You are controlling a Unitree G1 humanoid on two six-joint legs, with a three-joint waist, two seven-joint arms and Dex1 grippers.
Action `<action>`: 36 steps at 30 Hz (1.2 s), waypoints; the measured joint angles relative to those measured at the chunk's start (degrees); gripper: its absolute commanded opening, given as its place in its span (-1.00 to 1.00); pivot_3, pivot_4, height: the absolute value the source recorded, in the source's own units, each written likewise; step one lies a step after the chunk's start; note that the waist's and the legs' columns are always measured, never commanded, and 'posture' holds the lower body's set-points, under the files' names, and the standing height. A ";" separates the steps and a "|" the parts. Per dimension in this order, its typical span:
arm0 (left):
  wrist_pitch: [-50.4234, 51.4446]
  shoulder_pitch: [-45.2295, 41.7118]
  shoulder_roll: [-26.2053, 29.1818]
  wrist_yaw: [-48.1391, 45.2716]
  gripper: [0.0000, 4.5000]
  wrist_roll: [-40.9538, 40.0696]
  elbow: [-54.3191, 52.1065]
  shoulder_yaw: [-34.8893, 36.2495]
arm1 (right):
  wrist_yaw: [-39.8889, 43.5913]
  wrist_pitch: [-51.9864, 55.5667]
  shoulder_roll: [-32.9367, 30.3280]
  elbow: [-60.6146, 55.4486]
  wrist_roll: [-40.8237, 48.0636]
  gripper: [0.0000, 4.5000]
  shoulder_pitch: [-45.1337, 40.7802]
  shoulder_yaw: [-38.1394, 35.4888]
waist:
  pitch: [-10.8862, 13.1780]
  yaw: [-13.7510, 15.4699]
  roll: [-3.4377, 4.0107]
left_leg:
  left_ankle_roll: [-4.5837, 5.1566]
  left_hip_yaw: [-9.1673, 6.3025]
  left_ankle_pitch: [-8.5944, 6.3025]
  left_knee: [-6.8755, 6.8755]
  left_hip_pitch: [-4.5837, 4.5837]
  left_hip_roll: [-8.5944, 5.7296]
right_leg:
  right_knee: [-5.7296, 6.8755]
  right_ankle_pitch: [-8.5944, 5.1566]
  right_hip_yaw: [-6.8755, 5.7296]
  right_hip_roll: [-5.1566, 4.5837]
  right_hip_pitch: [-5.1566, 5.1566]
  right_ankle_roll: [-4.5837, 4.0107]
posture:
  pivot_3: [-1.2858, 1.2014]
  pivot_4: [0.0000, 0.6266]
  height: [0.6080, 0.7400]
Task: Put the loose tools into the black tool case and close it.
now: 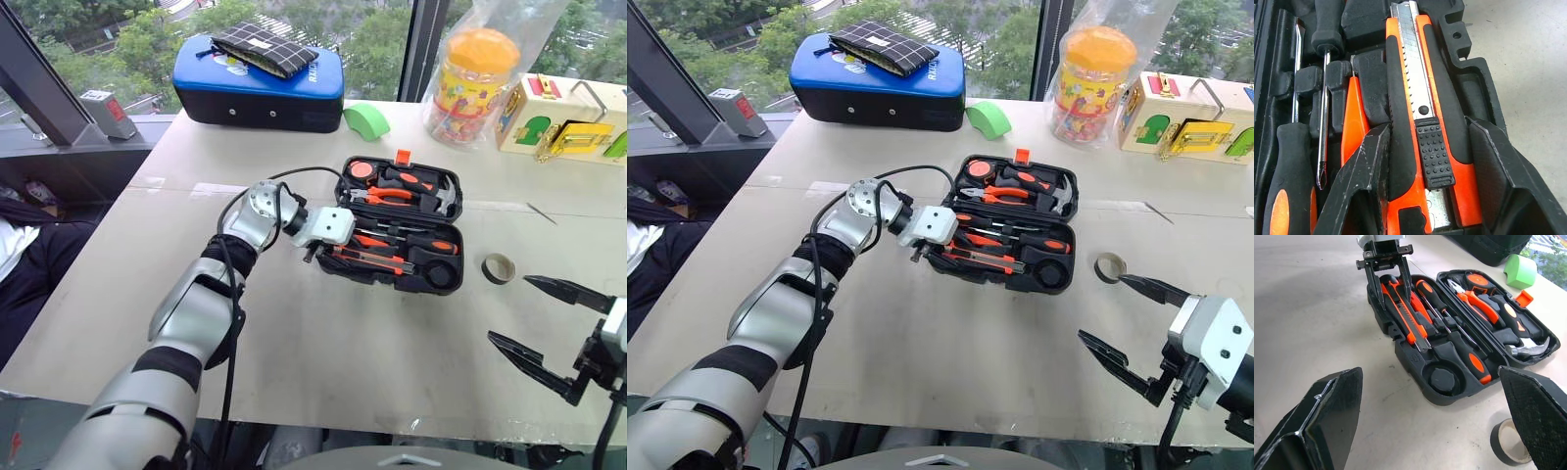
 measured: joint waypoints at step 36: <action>24.34 17.63 0.33 16.36 -0.99 -1.26 -28.52 4.40 | -12.61 10.88 -1.96 -0.40 -2.96 1.00 -10.41 9.69 | -0.12 0.46 0.13 | 0.01 0.05 -0.02 -0.03 0.89 0.23 | -0.09 -0.07 0.07 -0.10 0.90 0.06 | 0.03 -0.52 1.00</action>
